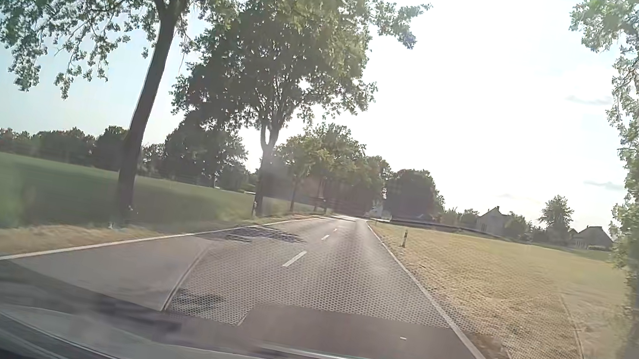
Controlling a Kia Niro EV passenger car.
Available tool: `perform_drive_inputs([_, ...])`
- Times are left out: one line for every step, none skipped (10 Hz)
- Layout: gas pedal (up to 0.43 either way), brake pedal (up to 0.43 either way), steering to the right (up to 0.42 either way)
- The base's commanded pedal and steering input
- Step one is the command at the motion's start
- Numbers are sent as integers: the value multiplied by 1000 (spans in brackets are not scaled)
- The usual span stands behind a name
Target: Follow the waypoints while adhering to traffic rules and regulations
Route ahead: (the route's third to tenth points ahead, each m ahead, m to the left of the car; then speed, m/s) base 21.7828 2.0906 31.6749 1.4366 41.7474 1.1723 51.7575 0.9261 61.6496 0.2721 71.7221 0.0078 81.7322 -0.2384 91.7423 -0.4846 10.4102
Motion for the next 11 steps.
perform_drive_inputs([378,6,-1])
perform_drive_inputs([378,6,2])
perform_drive_inputs([378,6,7])
perform_drive_inputs([378,6,10])
perform_drive_inputs([378,6,11])
perform_drive_inputs([378,6,10])
perform_drive_inputs([378,6,10])
perform_drive_inputs([378,6,9])
perform_drive_inputs([370,6,9])
perform_drive_inputs([370,6,8])
perform_drive_inputs([370,6,6])
